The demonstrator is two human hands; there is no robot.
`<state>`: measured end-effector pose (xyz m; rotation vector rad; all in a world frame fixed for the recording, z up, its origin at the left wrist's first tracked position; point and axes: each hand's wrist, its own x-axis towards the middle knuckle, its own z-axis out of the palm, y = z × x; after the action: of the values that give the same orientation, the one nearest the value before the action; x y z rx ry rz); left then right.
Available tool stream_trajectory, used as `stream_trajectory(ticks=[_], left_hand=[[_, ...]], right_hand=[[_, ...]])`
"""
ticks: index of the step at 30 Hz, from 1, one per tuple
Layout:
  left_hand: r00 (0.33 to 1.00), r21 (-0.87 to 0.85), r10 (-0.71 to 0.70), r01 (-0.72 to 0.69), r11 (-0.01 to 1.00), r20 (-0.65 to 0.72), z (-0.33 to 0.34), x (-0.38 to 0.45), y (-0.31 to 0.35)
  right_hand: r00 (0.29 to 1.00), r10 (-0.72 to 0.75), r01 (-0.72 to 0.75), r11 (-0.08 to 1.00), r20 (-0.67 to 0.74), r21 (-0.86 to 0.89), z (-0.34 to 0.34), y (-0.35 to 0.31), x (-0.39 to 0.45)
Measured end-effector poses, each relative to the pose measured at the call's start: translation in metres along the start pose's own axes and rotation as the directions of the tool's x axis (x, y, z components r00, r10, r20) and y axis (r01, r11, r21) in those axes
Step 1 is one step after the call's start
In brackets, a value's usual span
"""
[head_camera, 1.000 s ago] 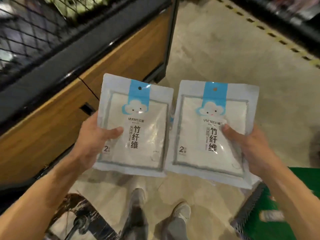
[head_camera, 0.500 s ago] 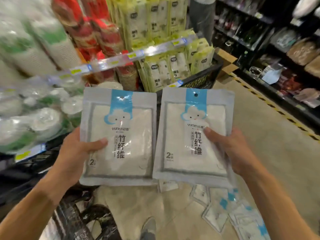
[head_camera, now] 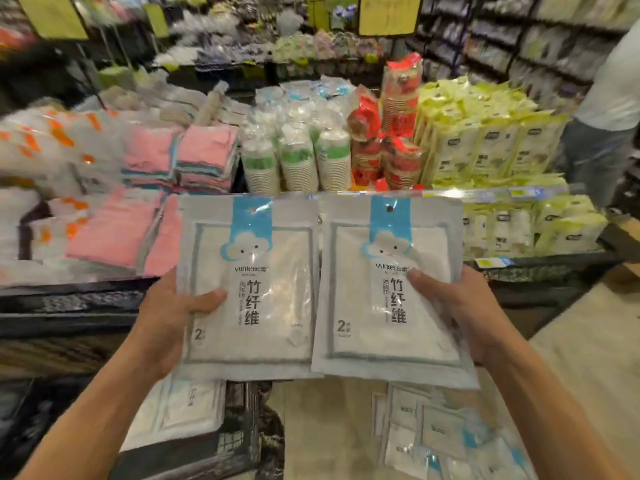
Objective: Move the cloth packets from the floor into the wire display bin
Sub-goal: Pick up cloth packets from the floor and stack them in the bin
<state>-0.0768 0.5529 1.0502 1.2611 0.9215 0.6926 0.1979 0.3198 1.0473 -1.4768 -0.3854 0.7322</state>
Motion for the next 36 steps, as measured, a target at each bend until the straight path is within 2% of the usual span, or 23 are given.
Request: stream_trajectory(ticks=[8, 15, 28, 36], left_hand=[[0.979, -0.062, 0.025, -0.038, 0.997, -0.203, -0.054, -0.103, -0.002], [0.933, -0.068, 0.002, -0.028, 0.997, -0.36, -0.097, -0.19, -0.015], [0.83, -0.132, 0.024, -0.117, 0.984, -0.557, -0.222, -0.288, -0.015], [0.817, -0.169, -0.002, -0.117, 0.979, -0.577, -0.331, -0.315, -0.024]], right_hand=[[0.962, 0.018, -0.033, 0.998, 0.274, 0.049, 0.033, -0.006, -0.034], [0.905, 0.023, -0.025, 1.0, 0.424, 0.0, 0.068, 0.002, -0.067], [0.817, 0.016, 0.026, 0.998, 0.576, -0.065, 0.193, -0.002, -0.14], [0.83, 0.047, 0.012, 0.995, 0.556, -0.102, 0.287, 0.029, -0.2]])
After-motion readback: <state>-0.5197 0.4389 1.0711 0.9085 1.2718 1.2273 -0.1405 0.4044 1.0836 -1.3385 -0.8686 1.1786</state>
